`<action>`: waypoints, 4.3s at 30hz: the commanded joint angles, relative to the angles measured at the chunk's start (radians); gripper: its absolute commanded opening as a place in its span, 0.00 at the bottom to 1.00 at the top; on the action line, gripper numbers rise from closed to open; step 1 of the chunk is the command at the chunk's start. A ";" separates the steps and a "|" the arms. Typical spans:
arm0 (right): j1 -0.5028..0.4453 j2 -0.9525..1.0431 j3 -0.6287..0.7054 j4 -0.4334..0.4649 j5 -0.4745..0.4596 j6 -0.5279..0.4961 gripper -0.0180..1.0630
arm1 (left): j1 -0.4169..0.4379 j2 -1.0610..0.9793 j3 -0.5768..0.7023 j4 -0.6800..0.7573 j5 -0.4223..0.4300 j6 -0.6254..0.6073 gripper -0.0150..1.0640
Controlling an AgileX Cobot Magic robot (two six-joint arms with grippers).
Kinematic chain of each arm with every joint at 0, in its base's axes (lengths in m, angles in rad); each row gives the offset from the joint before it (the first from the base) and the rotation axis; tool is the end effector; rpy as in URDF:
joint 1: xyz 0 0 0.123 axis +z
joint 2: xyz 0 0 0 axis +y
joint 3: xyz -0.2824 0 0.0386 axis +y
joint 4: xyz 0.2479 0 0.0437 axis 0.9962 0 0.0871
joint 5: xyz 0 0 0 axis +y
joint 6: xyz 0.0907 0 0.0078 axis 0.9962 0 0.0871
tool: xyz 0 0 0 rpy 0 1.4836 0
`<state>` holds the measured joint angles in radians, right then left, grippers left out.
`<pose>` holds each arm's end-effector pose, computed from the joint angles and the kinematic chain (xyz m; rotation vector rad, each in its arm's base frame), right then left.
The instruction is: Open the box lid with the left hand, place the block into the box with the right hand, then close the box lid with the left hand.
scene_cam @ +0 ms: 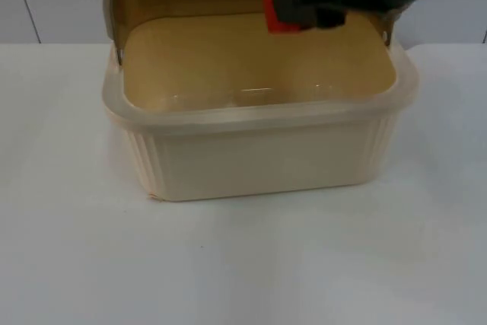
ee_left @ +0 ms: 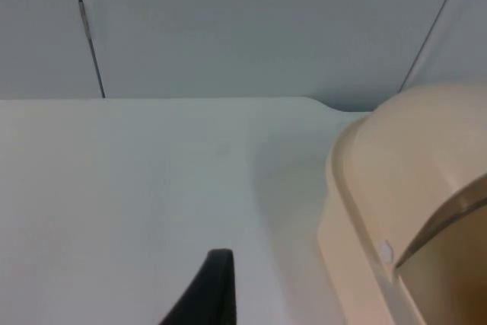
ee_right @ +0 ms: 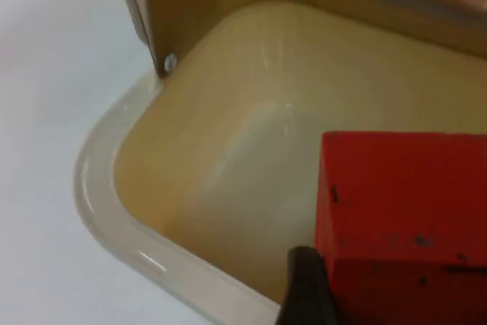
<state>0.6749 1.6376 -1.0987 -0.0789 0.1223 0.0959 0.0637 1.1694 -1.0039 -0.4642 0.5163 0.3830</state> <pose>0.2886 0.2298 0.2630 -0.6951 2.0560 0.3912 0.2534 -0.0040 0.3539 0.0359 2.1108 -0.2144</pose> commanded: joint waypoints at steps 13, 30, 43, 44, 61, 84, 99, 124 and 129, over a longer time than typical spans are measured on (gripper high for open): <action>-0.041 0.207 -0.019 0.007 -0.179 -0.001 0.02 | -0.005 -0.001 0.003 0.012 -0.005 -0.007 0.96; -0.083 0.277 -0.073 0.007 -0.213 -0.036 0.02 | -0.005 -0.001 0.003 0.012 -0.005 -0.007 0.96; -0.083 0.289 -0.073 0.014 -0.224 -0.033 0.22 | -0.005 -0.001 0.003 0.030 0.002 -0.007 0.96; -0.083 0.289 -0.073 0.014 -0.224 -0.033 0.22 | -0.005 -0.001 0.003 0.030 0.002 -0.007 0.96; -0.083 0.289 -0.073 0.014 -0.243 -0.017 0.99 | -0.005 -0.001 0.003 0.036 0.002 -0.007 0.96; -0.083 0.055 -0.073 0.002 0.091 -0.026 0.99 | -0.005 -0.001 0.003 0.037 0.006 -0.007 0.96; -0.161 -0.267 -0.218 -0.009 0.424 -0.029 0.99 | -0.005 -0.001 0.003 0.035 0.002 -0.007 0.96; -0.809 -0.398 -0.275 0.345 0.567 -0.389 0.99 | -0.005 -0.001 0.003 0.035 0.002 -0.007 0.96; -0.840 -0.398 -0.235 0.343 0.571 -0.404 0.99 | -0.005 -0.001 0.003 0.037 0.013 -0.018 0.96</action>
<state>-0.1574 1.2495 -1.3422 0.2509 0.6928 -0.2903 0.0637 1.1694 -1.0039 -0.4303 0.5281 0.3770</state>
